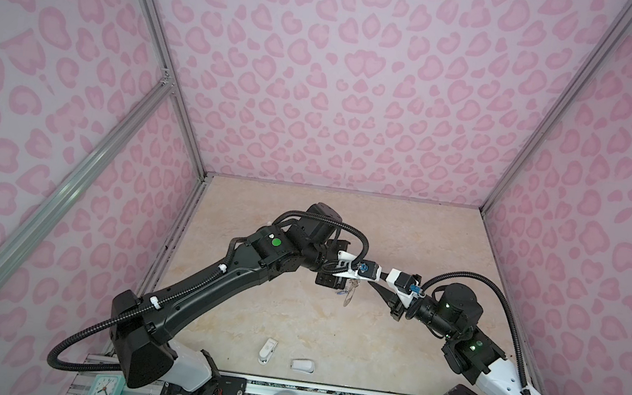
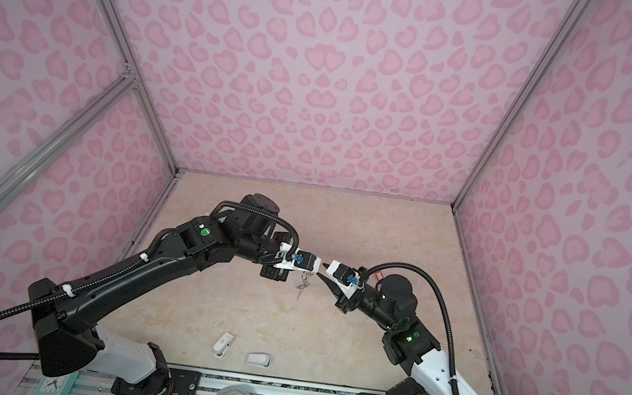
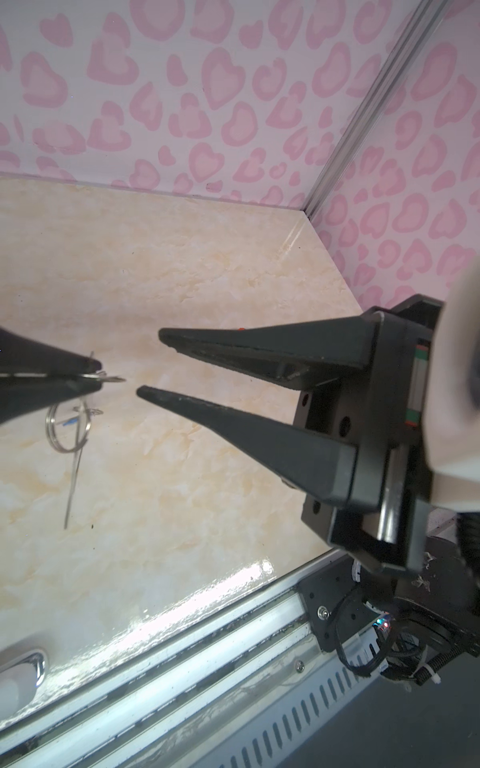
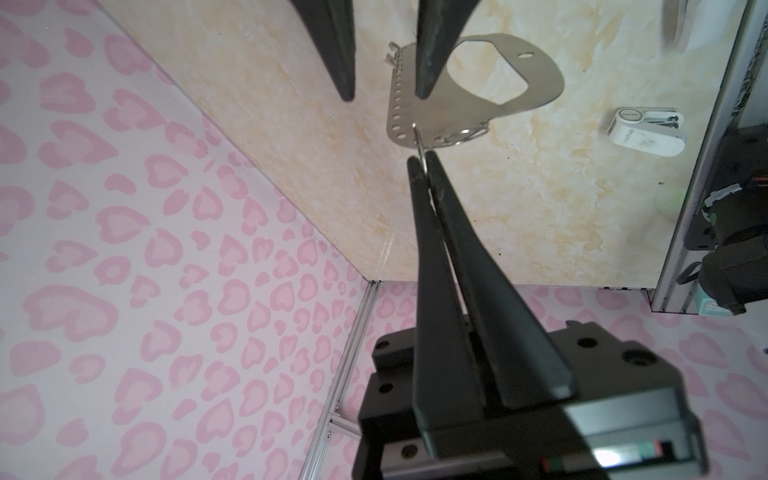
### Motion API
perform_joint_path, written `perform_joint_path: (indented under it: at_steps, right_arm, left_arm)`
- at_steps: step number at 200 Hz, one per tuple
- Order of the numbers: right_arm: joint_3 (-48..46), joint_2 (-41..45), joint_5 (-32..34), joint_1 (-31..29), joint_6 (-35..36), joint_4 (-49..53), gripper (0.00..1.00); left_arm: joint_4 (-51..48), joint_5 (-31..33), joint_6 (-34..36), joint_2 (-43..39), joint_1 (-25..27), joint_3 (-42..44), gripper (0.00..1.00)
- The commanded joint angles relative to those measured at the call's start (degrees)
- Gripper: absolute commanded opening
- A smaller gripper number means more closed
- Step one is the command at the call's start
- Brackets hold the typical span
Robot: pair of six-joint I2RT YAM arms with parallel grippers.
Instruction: Put the keys on the keyring
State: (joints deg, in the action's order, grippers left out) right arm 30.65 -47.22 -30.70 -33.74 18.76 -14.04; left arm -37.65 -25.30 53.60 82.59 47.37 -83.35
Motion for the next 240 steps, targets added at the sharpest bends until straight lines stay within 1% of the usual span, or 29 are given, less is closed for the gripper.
perform_joint_path:
  at_steps: [1,20,39,57,70,135,175,202,207,230,240]
  right_arm:
    - [0.1,-0.9,-2.5,0.0,-1.8,-4.4,0.23]
    - [0.1,-1.5,-3.6,-0.1,-2.2,-5.7,0.22]
    - [0.7,-2.0,-4.1,0.0,-1.4,-3.9,0.21]
    - [0.6,-1.9,-4.9,0.0,-1.6,-4.4,0.2]
    - [0.7,-2.1,-4.9,0.0,-1.6,-4.0,0.19]
    - [0.6,-2.4,-5.1,-0.2,-2.1,-5.1,0.11]
    - [0.5,-2.8,-5.3,-0.4,-2.3,-5.7,0.09]
    - [0.4,-2.7,-5.3,-0.5,-2.3,-5.6,0.0]
    - [0.2,-2.6,-5.3,-0.5,-2.4,-5.6,0.0]
    - [-0.5,-1.9,-5.1,-0.5,-2.8,-6.5,0.0]
    - [-0.8,-1.8,-5.1,-0.4,-3.1,-7.0,0.0]
  left_arm:
    - [0.5,-1.4,-0.1,0.2,0.1,-0.8,0.03]
    - [0.7,-1.5,-0.6,0.1,0.1,-0.5,0.03]
    - [1.1,-1.7,-0.9,-0.3,0.0,-0.2,0.03]
    - [1.3,-1.6,-1.0,-0.3,0.0,0.0,0.03]
    - [1.5,-1.8,-1.1,-0.4,0.0,0.1,0.03]
    - [1.9,-2.7,-1.4,-0.7,0.0,0.6,0.03]
    - [2.2,-3.0,-1.7,-1.0,0.1,0.8,0.03]
    - [2.6,-3.1,-1.9,-1.1,0.0,1.0,0.03]
    - [2.9,-3.0,-2.1,-1.2,0.0,1.1,0.06]
    - [4.4,-3.8,-3.4,-2.0,-0.9,2.3,0.24]
    - [5.9,-5.7,-4.4,-2.8,-2.2,3.6,0.29]
